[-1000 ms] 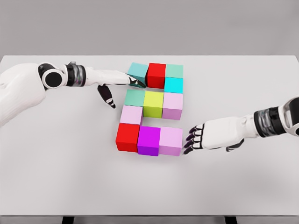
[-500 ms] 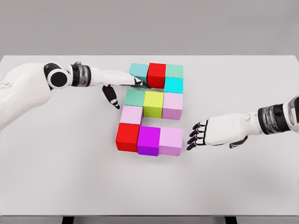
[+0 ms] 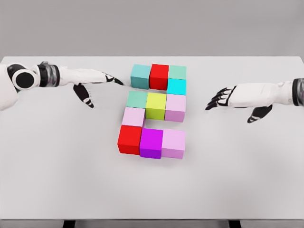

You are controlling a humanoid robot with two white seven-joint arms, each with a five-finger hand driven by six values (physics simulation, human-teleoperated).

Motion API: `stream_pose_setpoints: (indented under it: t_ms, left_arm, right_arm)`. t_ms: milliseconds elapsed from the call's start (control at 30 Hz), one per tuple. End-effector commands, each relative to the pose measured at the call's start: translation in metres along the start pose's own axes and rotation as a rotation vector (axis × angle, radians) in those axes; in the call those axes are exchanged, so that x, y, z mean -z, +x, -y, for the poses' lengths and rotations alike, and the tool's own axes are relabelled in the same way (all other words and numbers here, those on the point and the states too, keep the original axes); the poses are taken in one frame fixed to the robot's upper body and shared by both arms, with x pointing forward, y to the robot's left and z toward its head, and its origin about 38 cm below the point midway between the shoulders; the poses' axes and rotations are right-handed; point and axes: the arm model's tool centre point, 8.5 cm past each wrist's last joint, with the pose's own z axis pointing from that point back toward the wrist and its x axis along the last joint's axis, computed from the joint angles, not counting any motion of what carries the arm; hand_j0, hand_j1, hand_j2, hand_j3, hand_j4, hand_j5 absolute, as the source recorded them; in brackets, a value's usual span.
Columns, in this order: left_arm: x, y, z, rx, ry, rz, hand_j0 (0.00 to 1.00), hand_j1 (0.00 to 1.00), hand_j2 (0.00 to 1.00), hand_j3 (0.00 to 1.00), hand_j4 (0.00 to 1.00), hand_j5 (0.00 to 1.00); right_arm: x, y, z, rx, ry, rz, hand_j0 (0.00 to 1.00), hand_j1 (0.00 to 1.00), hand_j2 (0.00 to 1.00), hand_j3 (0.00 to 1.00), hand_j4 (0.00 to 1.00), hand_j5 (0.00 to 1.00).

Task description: Assemble the squares on the desktop into the number 2

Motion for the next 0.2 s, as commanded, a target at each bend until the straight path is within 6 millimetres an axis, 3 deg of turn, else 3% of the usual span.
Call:
stream_pose_setpoints:
  t_ms: [0, 167]
  left_arm:
    - [-0.0306, -0.0222, 0.0039, -0.022, 0.014, -0.064, 1.00, 1.00, 1.00, 1.00, 1.00, 1.00]
    - [-0.0364, -0.0273, 0.0050, -0.022, 0.013, -0.082, 1.00, 1.00, 1.00, 1.00, 1.00, 1.00]
  right_arm:
    - [-0.0090, -0.0092, 0.0051, 0.089, -0.070, 0.005, 1.00, 1.00, 1.00, 1.00, 1.00, 1.00]
    - [-0.0112, -0.0139, 0.0041, 0.119, -0.085, 0.002, 1.00, 1.00, 1.00, 1.00, 1.00, 1.00]
